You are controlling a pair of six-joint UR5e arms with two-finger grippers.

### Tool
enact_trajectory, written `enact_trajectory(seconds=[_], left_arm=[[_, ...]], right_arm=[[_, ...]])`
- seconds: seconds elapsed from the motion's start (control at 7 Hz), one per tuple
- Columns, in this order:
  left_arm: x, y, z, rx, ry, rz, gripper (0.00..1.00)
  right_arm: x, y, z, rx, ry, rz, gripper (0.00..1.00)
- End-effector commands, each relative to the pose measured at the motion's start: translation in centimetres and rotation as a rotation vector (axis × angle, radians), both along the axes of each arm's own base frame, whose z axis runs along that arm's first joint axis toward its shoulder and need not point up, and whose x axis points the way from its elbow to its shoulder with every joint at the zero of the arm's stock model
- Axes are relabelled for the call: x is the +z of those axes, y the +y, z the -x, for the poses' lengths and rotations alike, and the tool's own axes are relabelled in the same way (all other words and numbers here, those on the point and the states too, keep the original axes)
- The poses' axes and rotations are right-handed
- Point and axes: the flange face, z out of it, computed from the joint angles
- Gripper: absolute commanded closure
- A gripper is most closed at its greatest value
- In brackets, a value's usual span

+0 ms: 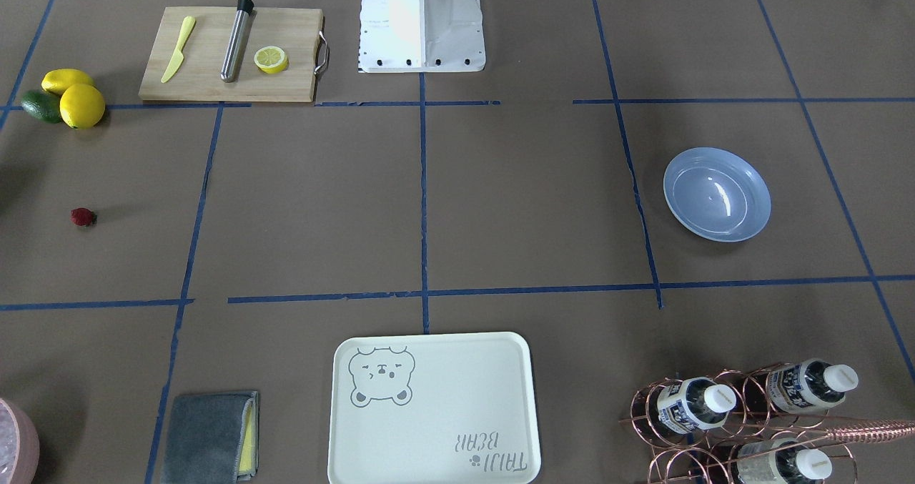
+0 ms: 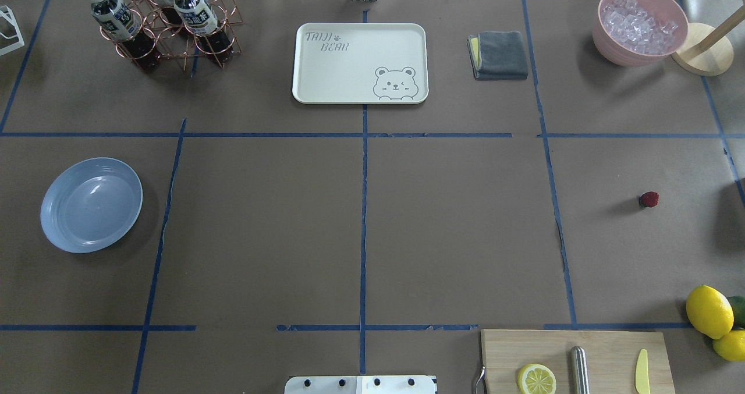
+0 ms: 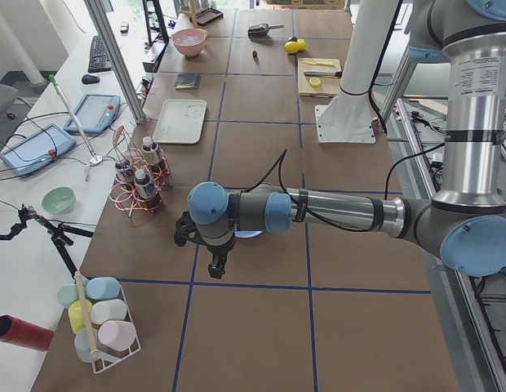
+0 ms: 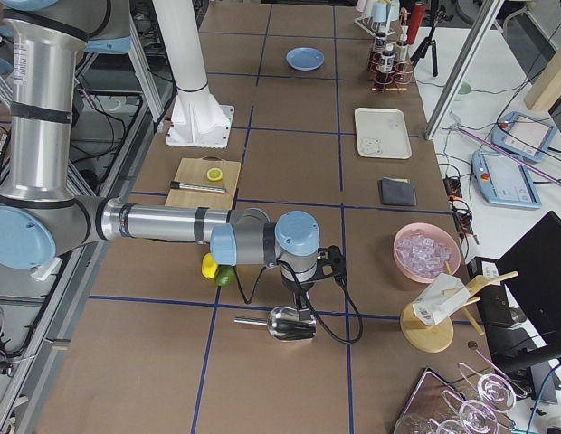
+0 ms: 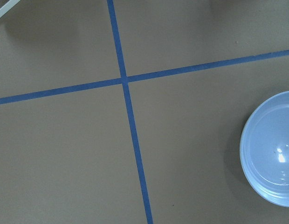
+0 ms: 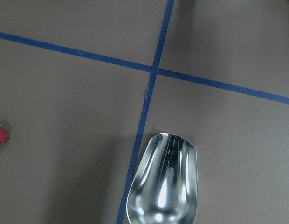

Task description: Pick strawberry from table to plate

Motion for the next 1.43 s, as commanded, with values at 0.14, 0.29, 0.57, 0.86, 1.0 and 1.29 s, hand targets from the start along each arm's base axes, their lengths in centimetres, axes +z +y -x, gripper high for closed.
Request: enact_trajectory(seconds=[0.14,0.29,0.57,0.86,1.0,1.29], left_arm=[[-1.1,-0.2,0.1,-0.001,-0.008,-0.021,0.0],[-1.3,-0.4,0.1,-0.001,-0.017,-0.028,0.0],[-1.7,-0.8,0.8,-0.009,-0.115,-0.089,0.0],[-3.1,-1.1,0.8,-0.013,-0.115,-0.144,0.0],[-3.6,-1.5,0.8,-0.015,-0.117,-0.206,0.0],[-9.0,-3.5,0.8,-0.042,-0.108,-0.512,0.0]], right_arm=[[-0.5,-0.4,0.1,-0.001,0.002,-0.003,0.0],[-0.5,-0.5,0.0,0.0,0.0,-0.002,0.0],[-0.5,-0.4,-0.1,0.001,0.009,-0.006,0.0],[-0.6,-0.4,-0.1,0.001,0.011,-0.019,0.0],[-3.4,-2.1,-0.1,0.005,0.015,-0.074,0.0],[-9.3,-3.7,-0.1,0.083,0.0,-0.121,0.0]])
